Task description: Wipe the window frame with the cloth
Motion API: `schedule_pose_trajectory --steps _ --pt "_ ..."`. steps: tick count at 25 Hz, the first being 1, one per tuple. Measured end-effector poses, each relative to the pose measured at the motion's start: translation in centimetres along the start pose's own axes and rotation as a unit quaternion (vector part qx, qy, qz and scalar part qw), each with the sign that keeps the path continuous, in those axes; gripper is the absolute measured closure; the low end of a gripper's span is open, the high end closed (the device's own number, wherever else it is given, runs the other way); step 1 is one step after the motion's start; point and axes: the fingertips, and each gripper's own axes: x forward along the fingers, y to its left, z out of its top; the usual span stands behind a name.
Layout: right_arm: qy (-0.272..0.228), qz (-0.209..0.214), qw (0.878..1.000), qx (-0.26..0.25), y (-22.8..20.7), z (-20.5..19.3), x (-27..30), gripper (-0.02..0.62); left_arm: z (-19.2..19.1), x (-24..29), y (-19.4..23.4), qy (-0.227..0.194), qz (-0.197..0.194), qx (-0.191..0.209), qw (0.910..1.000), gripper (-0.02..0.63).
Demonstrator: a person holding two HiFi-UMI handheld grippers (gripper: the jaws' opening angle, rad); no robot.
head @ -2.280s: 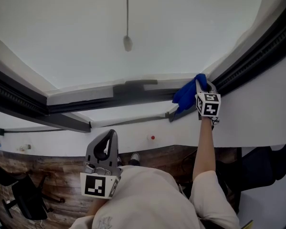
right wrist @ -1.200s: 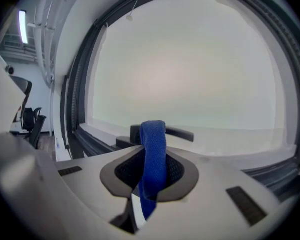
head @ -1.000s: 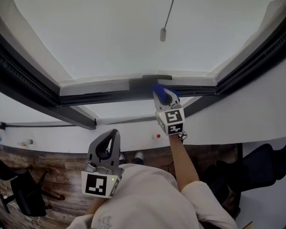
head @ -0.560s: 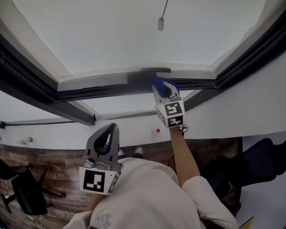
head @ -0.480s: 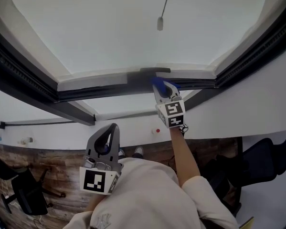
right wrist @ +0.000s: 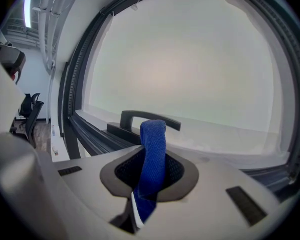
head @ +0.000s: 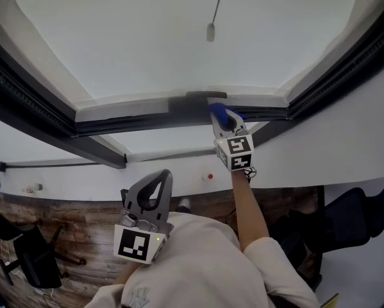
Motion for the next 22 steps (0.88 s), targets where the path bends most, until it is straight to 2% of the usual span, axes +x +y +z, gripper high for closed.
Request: schedule_pose_trajectory --steps 4,22 --pt "-0.003 -0.007 1.000 0.006 -1.2 -0.3 -0.3 0.535 0.5 0.3 0.1 -0.020 0.009 -0.003 0.9997 0.597" --pt "-0.014 -0.017 1.000 0.019 -4.1 -1.1 -1.5 0.535 -0.1 1.8 -1.3 -0.019 0.012 -0.002 0.9998 0.597"
